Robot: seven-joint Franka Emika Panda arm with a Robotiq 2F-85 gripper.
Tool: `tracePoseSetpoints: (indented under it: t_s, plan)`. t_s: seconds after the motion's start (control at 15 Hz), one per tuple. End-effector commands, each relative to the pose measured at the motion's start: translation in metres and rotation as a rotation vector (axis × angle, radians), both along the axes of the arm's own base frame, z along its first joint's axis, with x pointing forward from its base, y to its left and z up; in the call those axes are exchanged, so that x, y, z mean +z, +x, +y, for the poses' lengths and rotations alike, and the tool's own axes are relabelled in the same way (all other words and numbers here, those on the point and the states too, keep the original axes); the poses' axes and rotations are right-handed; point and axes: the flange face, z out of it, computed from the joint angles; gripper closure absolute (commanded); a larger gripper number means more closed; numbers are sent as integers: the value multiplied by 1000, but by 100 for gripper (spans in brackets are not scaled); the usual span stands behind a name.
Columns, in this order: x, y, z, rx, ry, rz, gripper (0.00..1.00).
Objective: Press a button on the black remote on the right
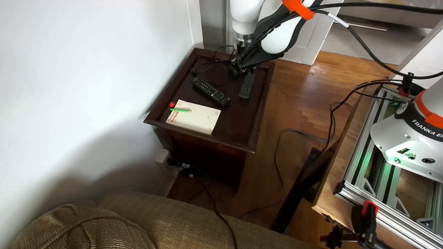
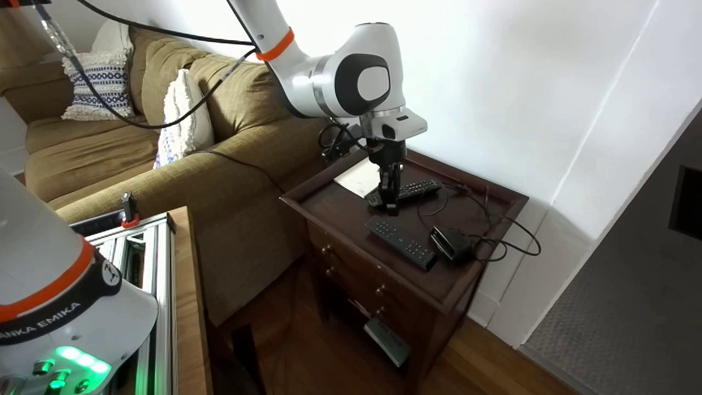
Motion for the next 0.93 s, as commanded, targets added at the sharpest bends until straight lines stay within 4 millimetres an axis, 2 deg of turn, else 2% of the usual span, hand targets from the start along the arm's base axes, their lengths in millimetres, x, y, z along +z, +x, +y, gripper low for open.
tracePoseSetpoints:
  t_s: [0.0,0.4,0.53,0.67,0.73,0.87]
  plan:
    - [34,-40,-7,204,0,11,44]
    - [77,-85,-13,505,30,-38,0]
    - [86,-93,-17,567,42,-70,0]
    - [86,-100,-17,633,75,-86,0]
    - [84,-85,-15,573,51,-71,0]
    - [85,-92,-15,614,62,-77,0]
